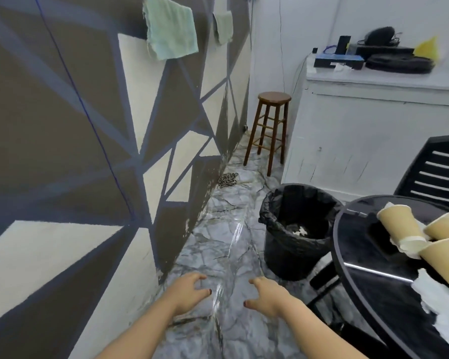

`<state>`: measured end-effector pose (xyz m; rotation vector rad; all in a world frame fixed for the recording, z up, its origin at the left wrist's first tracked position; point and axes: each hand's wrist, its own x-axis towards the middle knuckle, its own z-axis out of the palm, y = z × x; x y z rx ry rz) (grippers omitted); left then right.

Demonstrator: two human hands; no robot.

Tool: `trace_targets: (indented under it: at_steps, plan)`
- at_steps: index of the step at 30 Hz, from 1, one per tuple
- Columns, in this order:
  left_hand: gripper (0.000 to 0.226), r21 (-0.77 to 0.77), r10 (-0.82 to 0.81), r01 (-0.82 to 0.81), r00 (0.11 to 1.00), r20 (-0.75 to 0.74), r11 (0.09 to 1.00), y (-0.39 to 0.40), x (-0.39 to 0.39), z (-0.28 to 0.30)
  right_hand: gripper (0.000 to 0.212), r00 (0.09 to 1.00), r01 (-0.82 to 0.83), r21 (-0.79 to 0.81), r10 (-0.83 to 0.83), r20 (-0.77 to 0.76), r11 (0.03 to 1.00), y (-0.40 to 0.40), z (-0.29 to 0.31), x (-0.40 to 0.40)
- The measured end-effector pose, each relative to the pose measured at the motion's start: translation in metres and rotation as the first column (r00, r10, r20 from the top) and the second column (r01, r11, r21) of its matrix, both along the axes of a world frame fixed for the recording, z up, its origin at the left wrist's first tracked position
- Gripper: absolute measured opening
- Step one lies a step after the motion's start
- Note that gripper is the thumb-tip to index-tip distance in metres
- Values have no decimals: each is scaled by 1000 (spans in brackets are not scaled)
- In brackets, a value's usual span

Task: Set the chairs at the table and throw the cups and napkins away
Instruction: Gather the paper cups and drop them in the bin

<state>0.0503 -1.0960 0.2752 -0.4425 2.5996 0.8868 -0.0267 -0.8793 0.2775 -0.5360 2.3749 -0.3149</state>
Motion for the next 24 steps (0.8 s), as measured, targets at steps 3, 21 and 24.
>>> trace_targets:
  at_steps: [3, 21, 24]
  plan:
    - [49, -14, -52, 52, 998, 21, 999, -26, -23, 0, 75, 999, 50, -11, -50, -3, 999, -20, 0, -16]
    - [50, 12, -333, 333, 942, 42, 943, -34, -180, -4, 66, 966, 258, 10, -257, -38, 966, -12, 2, -128]
    - [52, 37, -381, 379, 923, 51, 925, -14, -227, 0, 69, 950, 310, -14, -310, -37, 951, 9, 5, -161]
